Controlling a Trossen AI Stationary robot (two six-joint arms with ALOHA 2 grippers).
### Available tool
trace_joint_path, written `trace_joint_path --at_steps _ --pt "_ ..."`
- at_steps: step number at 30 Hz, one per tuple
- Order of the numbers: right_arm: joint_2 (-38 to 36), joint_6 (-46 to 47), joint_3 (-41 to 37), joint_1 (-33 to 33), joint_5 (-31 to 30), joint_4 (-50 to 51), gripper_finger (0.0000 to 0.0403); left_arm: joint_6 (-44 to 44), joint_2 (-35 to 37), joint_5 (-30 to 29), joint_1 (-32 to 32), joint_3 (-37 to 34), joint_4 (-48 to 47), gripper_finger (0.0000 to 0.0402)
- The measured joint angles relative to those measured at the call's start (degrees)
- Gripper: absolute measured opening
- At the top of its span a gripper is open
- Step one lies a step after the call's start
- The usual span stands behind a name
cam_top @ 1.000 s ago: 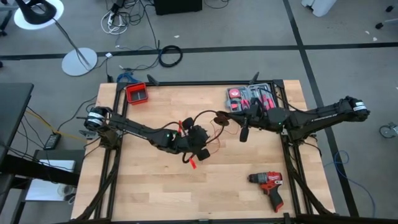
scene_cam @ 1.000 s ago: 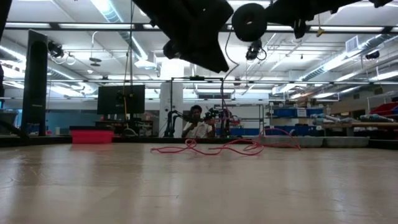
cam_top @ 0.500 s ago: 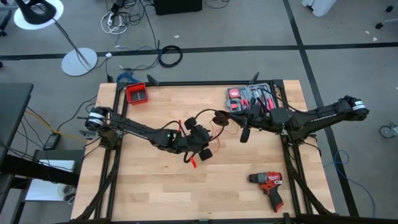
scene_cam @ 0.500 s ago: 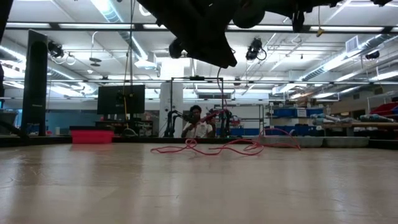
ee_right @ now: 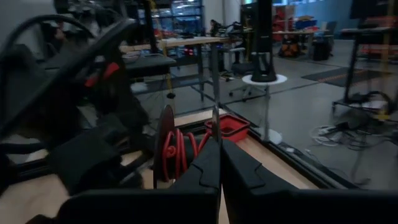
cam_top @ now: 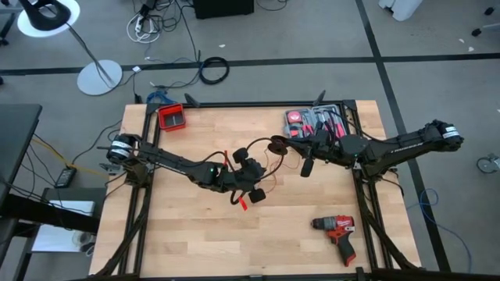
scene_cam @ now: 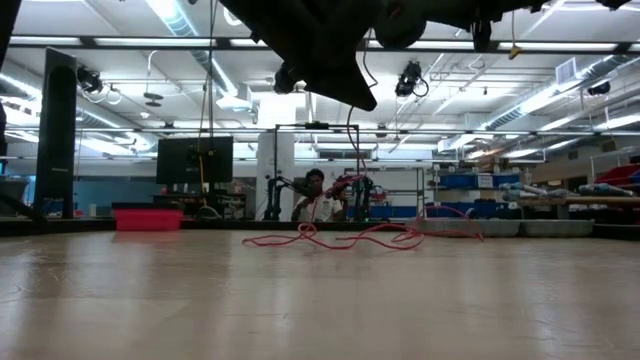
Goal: Coil cords
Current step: Coil the red wire onto the black spool
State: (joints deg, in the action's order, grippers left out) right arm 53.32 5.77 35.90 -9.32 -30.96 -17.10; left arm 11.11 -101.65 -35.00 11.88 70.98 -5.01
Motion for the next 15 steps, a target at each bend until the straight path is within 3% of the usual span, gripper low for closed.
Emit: trace_joint_path --at_steps 5,15 --pt "0.0 0.7 0.0 0.0 -1.8 -0.6 0.0000 0.0 0.0 0.0 0.0 0.0 1.3 0.0001" --pt "1.2 13.3 0.0 0.0 -6.0 -2.7 0.0000 -0.3 -0.7 -3.5 -0.9 0.0 2.5 0.0001"
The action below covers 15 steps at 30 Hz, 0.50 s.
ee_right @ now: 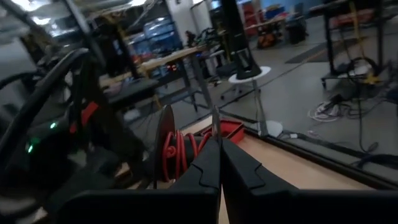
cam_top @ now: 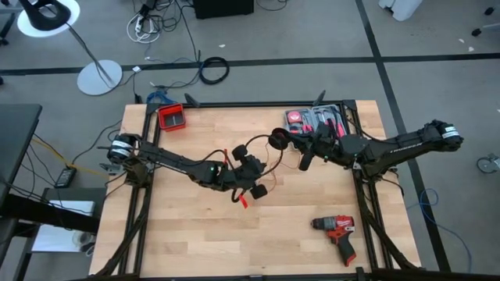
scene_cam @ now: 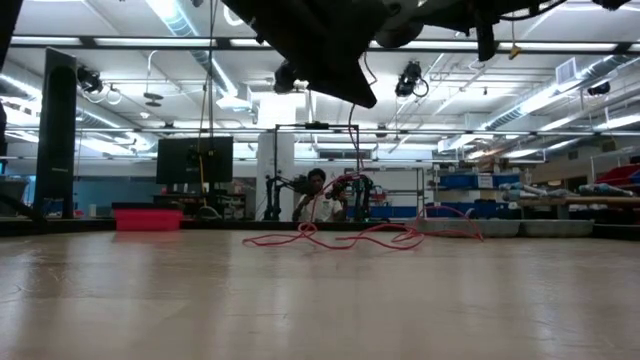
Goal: Coil cords
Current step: Coil the red wire onto the black spool
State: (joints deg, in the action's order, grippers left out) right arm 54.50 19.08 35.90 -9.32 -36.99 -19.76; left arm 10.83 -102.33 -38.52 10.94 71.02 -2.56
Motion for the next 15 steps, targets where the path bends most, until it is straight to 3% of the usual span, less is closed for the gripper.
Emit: trace_joint_path --at_steps 7,11,15 --pt "6.5 -2.3 0.0 0.5 -4.3 -9.6 0.0000 0.3 -4.2 3.8 -0.5 0.2 3.6 0.0000" --pt "9.1 -3.5 -0.1 1.5 -7.9 -10.3 0.0000 2.6 -4.8 5.9 -0.3 0.3 3.5 0.0000" --pt "10.2 -2.7 -0.1 2.4 -9.4 -9.7 0.0000 4.9 -4.8 11.8 0.1 0.3 4.3 0.0000"
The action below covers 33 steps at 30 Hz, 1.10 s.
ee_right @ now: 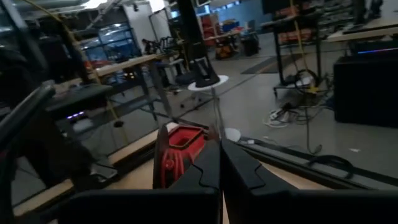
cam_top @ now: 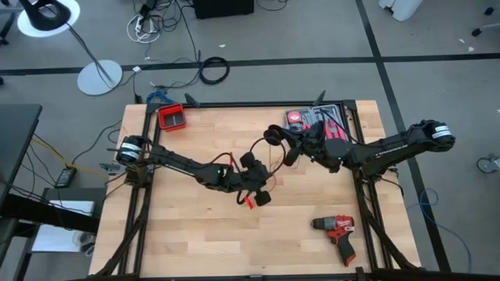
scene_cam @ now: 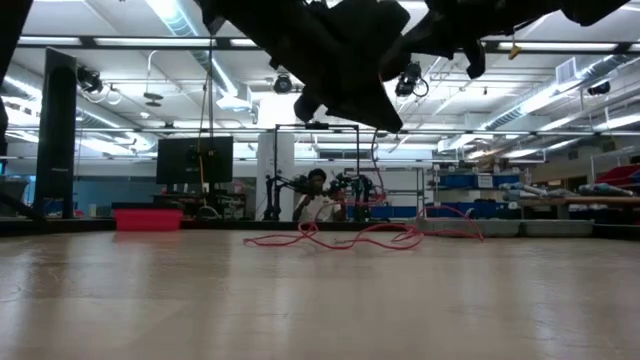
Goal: Coil cords
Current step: Coil the red wire onto the black spool
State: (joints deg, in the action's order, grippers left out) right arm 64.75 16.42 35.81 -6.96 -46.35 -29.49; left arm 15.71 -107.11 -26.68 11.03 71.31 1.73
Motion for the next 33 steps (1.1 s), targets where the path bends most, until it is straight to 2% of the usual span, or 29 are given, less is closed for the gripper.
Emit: trace_joint_path --at_steps 8,18,33 --pt "0.1 2.6 0.0 1.1 -2.8 1.9 0.0000 2.8 0.0 7.8 0.6 0.9 0.2 0.0000" --pt "-0.1 3.9 -0.6 -1.9 -0.8 4.4 0.0000 -4.1 -0.1 1.8 -1.2 5.2 -0.6 0.0001" --pt "0.0 10.7 -6.4 -4.4 -1.0 3.4 0.0000 -8.1 0.4 1.8 -2.5 10.1 -3.9 0.0001"
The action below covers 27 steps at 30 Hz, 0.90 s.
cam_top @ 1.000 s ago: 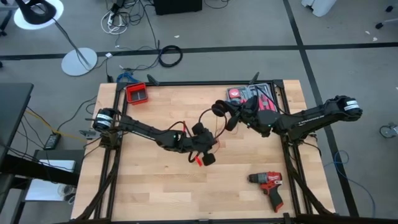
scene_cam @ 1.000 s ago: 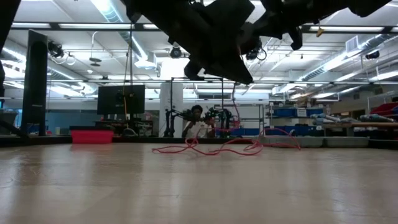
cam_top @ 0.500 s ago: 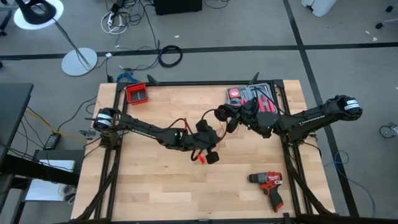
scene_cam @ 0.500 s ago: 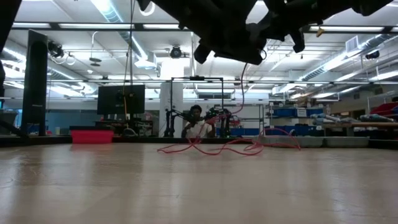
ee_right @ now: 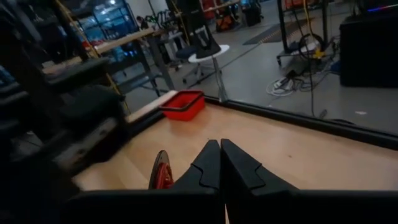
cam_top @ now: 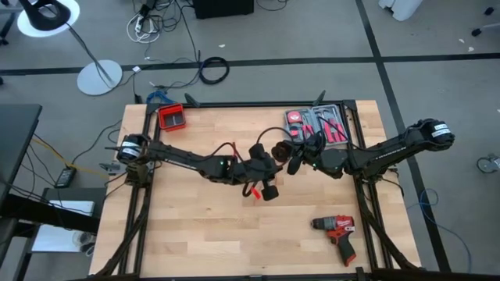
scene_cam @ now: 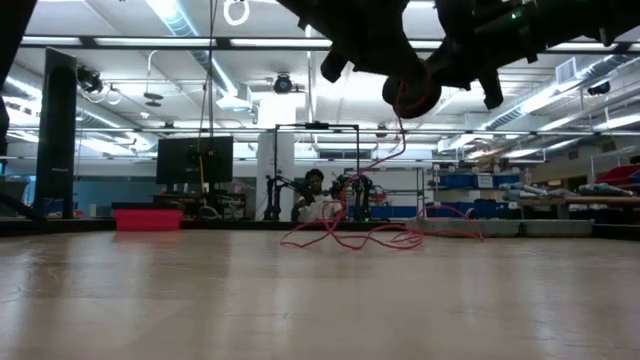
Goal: Coil cords
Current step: Coil the red wire onto the black spool
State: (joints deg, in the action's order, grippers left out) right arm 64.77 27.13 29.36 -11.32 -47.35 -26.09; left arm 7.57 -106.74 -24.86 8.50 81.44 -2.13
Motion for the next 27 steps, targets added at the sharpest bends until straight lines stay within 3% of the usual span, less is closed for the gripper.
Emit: trace_joint_path --at_steps 14,21,27 --pt "2.4 -1.5 0.0 -0.6 3.1 -2.4 0.0000 -0.1 0.1 0.4 -1.6 0.3 1.3 0.0001" --pt "1.9 -4.5 0.0 -0.7 4.1 -1.2 0.0000 -1.7 0.3 0.3 -1.8 5.9 -8.0 0.0001" --pt "1.9 -5.4 0.0 -1.0 9.1 1.1 0.0000 -3.1 0.3 -0.4 -1.7 10.7 -18.5 0.0001"
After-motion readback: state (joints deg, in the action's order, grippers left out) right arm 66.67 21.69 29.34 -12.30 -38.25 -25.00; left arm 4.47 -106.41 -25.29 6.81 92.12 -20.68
